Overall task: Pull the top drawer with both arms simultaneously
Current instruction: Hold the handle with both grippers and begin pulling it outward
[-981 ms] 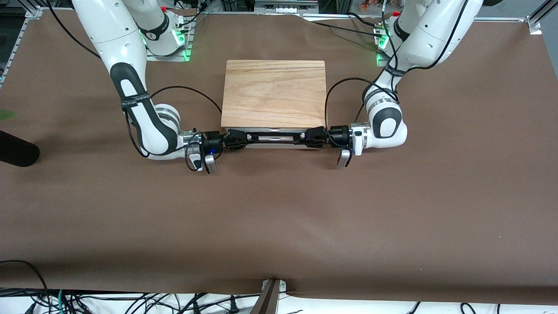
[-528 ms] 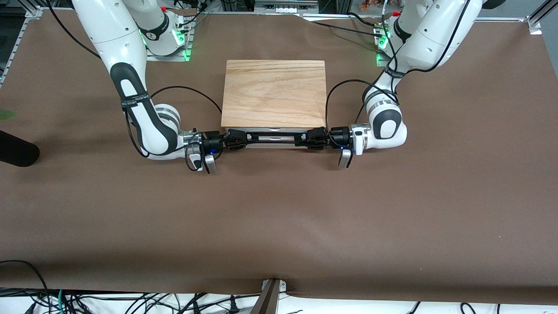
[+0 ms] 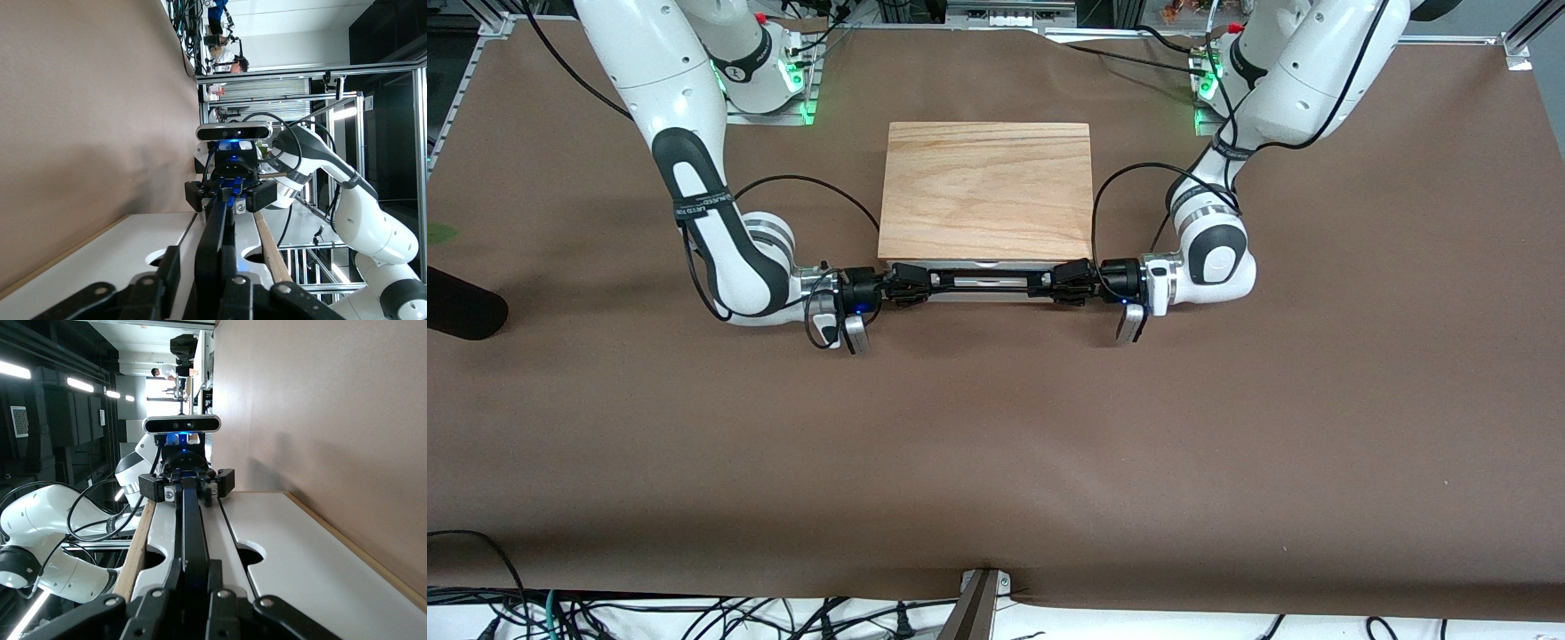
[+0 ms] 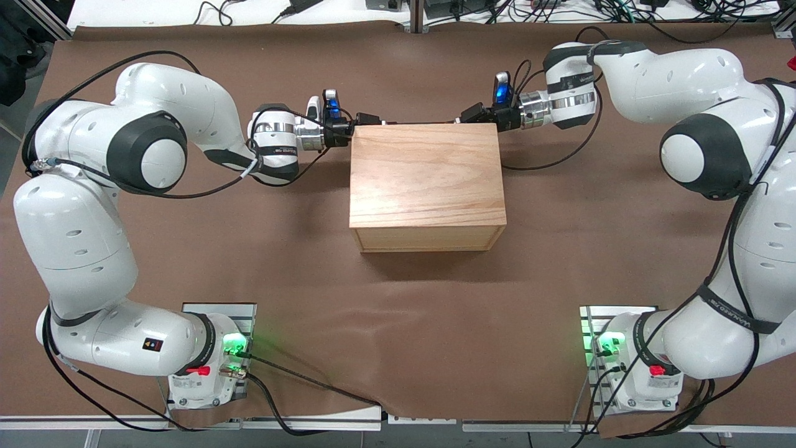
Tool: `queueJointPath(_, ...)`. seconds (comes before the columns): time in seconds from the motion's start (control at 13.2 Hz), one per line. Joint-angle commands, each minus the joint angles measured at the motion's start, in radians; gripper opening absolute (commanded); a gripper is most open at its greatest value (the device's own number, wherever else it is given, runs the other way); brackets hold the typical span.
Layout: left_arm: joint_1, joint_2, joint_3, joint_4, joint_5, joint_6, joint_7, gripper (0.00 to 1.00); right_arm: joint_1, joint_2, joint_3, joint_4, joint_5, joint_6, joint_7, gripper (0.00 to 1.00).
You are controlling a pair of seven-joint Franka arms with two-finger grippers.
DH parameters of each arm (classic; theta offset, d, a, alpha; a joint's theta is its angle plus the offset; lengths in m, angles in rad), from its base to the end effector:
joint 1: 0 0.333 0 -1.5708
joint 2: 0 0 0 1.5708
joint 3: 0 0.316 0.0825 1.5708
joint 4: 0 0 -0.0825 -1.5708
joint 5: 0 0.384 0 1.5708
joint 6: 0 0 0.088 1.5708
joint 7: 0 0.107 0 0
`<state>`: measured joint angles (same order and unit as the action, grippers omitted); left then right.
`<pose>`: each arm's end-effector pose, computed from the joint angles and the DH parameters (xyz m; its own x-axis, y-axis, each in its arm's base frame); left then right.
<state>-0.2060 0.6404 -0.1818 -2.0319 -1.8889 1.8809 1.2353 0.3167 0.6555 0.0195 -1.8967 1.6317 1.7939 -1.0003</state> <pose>0.5103 -0.2850 0.1521 0.9952 0.0617 0.0761 -0.0737 -0.0405 0.9965 0.5439 0.2792 0.1728 0.9869 0.1598 0.0232 0.0449 -0.1339 -0.9900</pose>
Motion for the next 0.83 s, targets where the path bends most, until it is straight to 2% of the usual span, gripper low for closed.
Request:
queueJointPath(0.0,-0.009,-0.008,-0.031,-0.071,-0.01,-0.026,0.124,0.16,-0.002,-0.016,-0.003,-0.013,0.02,-0.005,0.011,0.0)
queueJointPath(0.08,-0.009,-0.005,-0.031,-0.071,-0.012,-0.028,0.124,0.13,-0.002,-0.016,-0.003,-0.013,0.02,-0.005,0.009,0.0)
queueJointPath(0.23,-0.009,-0.002,-0.033,-0.07,-0.012,-0.028,0.125,0.0,-0.002,-0.016,-0.003,-0.013,0.02,-0.005,0.009,0.0)
queueJointPath(0.75,-0.009,0.03,-0.036,-0.041,-0.01,-0.025,0.127,0.0,-0.01,-0.016,-0.006,0.004,0.02,-0.022,0.012,0.0)
